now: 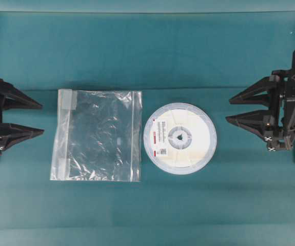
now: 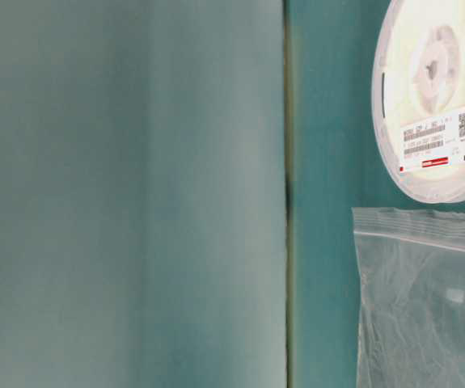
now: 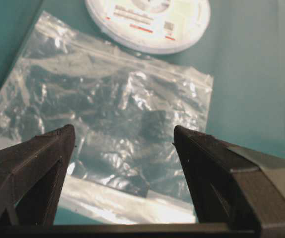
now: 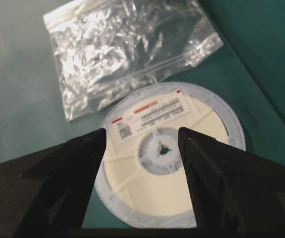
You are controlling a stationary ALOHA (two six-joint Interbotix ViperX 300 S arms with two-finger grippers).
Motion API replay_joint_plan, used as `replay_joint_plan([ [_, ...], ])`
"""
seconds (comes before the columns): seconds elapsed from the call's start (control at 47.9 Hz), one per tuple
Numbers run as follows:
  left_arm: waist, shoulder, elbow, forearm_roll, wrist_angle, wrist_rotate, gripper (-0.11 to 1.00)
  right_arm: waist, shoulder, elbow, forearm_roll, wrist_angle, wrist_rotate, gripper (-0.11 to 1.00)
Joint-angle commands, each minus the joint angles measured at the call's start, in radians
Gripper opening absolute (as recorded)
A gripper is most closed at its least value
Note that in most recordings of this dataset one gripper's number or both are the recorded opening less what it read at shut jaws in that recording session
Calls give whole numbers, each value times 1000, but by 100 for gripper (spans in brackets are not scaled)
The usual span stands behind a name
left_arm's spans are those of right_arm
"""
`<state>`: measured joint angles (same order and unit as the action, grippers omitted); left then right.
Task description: Take out the reel from the clear zip bag.
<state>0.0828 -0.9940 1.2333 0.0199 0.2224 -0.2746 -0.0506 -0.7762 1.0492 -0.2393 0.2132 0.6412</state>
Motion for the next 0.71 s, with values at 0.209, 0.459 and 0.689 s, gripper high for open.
replay_joint_plan([
  [0.209,0,6,-26,2,-9,3,87,3,0,-8,-2,-3,-9,77],
  [0.459,0,5,-28,2,-9,0,87,3,0,-8,-2,-2,-9,77],
  [0.689,0,5,-26,2,-9,0,87,3,0,-8,-2,2,-9,77],
])
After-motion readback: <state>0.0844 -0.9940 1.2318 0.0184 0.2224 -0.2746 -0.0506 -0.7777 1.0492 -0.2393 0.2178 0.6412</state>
